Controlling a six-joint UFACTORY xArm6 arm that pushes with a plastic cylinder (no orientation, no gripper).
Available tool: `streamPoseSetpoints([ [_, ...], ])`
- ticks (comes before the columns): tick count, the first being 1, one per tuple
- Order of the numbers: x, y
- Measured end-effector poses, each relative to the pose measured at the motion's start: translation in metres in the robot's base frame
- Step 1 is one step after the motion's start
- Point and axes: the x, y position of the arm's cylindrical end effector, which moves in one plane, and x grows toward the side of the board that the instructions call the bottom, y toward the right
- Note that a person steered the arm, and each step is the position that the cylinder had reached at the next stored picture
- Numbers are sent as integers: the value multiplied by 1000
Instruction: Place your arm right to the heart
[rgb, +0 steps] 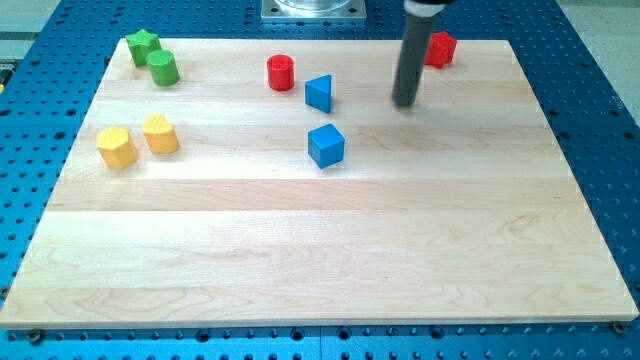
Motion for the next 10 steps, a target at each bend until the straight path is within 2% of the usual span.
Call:
streamPoseSetpoints([
  [2, 21, 0],
  [3, 35, -19],
  [5, 41, -131],
  [6, 23, -211],
  [7, 7, -239],
  [10, 14, -246],
])
